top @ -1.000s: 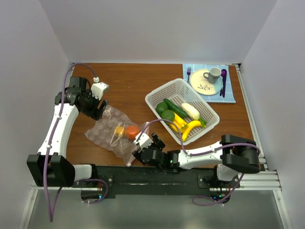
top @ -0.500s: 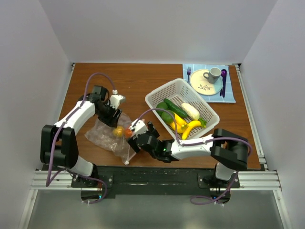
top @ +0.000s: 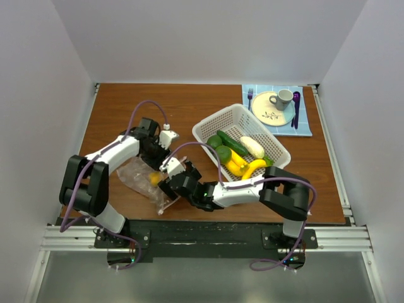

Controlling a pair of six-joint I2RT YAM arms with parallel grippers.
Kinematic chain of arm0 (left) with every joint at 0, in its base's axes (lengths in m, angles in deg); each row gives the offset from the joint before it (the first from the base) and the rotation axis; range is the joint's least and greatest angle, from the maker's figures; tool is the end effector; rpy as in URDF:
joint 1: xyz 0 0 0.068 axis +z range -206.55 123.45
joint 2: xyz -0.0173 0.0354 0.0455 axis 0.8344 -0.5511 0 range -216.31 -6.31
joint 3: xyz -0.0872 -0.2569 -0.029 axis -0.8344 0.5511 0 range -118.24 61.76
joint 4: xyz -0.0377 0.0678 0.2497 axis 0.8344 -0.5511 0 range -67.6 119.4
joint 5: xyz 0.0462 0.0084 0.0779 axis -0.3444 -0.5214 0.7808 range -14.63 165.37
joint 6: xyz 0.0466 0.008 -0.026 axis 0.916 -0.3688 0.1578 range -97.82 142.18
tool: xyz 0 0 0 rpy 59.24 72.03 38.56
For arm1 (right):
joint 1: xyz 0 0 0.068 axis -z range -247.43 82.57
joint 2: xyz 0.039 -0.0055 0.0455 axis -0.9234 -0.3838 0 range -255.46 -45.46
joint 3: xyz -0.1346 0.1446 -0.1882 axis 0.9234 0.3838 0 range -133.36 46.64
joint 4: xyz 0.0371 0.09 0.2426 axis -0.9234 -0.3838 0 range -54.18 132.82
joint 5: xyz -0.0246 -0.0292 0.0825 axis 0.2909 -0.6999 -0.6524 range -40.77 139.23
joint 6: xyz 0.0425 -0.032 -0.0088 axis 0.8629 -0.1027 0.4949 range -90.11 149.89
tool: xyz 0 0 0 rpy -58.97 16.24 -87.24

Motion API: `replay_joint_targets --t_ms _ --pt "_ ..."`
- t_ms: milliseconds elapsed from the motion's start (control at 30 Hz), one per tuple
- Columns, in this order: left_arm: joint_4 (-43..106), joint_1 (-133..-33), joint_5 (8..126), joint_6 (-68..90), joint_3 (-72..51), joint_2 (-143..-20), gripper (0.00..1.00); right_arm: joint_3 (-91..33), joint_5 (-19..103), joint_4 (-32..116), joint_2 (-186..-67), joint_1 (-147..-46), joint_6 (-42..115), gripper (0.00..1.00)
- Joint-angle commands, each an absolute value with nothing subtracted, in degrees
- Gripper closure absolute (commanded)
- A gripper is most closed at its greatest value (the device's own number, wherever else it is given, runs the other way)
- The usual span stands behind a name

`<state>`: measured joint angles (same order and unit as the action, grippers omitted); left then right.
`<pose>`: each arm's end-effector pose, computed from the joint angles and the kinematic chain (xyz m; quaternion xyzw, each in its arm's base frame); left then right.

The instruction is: Open the zip-top bag and remove the fake food

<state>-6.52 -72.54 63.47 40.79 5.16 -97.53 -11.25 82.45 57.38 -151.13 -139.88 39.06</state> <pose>0.2842 -0.0890 0.1850 0.3082 0.9308 -0.0983 0.1704 0.1354 0.3632 0.1698 -0.3265 0.7891 0.1075 0.5092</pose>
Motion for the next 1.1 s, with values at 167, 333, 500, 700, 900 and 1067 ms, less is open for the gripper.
replay_joint_targets --t_ms 167,333,500,700,900,1067 --pt "-7.34 -73.78 65.79 45.37 7.35 -97.29 0.50 -16.12 87.46 57.23 -153.47 -137.75 33.93 0.01" --pt "-7.42 -73.78 64.05 46.52 7.97 -96.23 0.50 -16.38 86.59 57.76 -155.76 -137.83 33.23 0.01" --pt "-9.01 -74.75 62.10 46.43 5.60 -97.46 0.51 -17.44 84.83 57.67 -159.01 -137.74 32.87 0.01" --pt "-9.27 -77.03 61.05 46.26 4.19 -99.04 0.52 -18.66 82.55 57.94 -160.51 -137.75 32.87 0.01" --pt "-9.45 -78.70 59.29 46.17 3.84 -100.53 0.53 -20.95 81.14 57.50 -161.30 -137.75 32.61 0.01" --pt "-9.80 -81.07 59.02 46.26 4.36 -101.32 0.53 -22.62 79.39 56.70 -161.65 -137.75 33.40 0.04"
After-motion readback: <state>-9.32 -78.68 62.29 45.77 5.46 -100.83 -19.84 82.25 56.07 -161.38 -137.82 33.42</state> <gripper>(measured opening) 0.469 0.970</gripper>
